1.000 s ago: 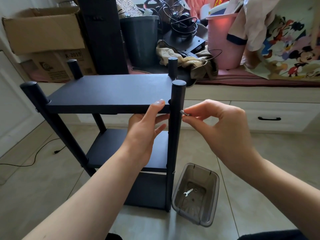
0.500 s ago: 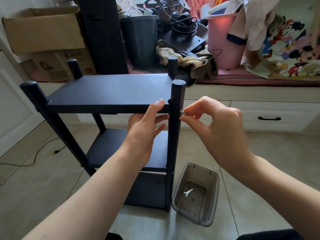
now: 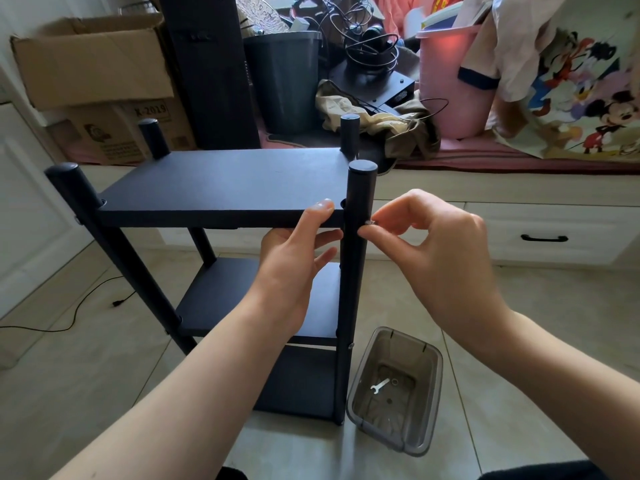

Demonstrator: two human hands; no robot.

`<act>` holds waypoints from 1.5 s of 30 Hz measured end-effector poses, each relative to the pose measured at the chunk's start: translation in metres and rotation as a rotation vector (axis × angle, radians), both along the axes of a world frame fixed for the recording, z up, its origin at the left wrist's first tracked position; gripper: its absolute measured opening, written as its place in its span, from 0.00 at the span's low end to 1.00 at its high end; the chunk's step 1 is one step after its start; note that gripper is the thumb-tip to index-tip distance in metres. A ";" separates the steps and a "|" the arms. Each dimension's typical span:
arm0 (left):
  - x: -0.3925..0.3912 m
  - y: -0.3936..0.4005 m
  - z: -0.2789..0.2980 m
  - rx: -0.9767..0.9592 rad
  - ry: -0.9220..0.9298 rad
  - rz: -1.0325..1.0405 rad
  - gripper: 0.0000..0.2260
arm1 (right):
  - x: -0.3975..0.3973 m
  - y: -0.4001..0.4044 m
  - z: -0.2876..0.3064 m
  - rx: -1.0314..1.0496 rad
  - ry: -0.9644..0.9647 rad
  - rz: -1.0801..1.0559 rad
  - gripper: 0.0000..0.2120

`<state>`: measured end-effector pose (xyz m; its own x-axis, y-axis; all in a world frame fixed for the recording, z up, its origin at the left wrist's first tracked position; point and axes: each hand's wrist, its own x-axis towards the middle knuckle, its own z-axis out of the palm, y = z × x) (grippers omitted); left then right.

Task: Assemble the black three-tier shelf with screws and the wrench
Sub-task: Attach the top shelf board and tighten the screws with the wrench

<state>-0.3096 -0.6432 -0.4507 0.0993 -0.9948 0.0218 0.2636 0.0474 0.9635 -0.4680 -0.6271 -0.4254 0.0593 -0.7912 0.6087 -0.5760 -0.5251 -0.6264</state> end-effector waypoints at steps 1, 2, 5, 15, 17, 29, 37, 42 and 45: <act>0.000 0.000 0.000 0.000 -0.001 -0.001 0.17 | 0.000 0.000 0.000 0.002 -0.003 -0.003 0.08; 0.000 0.000 0.000 0.000 -0.004 -0.002 0.17 | 0.000 0.000 0.000 0.002 -0.004 -0.007 0.08; 0.000 0.000 0.000 0.001 -0.012 -0.002 0.18 | 0.000 0.000 0.000 0.005 -0.001 -0.010 0.08; -0.002 0.000 0.001 -0.012 -0.004 0.003 0.12 | 0.001 -0.001 -0.002 0.000 0.033 -0.034 0.06; -0.002 0.001 0.001 -0.019 0.000 0.003 0.12 | 0.001 -0.003 -0.001 0.018 0.006 -0.030 0.06; -0.003 0.002 0.003 -0.019 0.013 0.016 0.14 | 0.000 -0.001 0.002 0.071 -0.036 -0.016 0.09; -0.004 0.003 0.002 -0.035 0.007 0.009 0.10 | -0.002 0.004 0.006 0.047 0.012 -0.014 0.03; -0.004 0.004 0.003 -0.042 0.001 -0.002 0.10 | -0.001 0.000 0.005 0.071 -0.050 0.025 0.03; -0.004 0.004 0.003 -0.045 0.004 0.000 0.09 | -0.001 -0.003 0.004 0.081 -0.076 0.048 0.03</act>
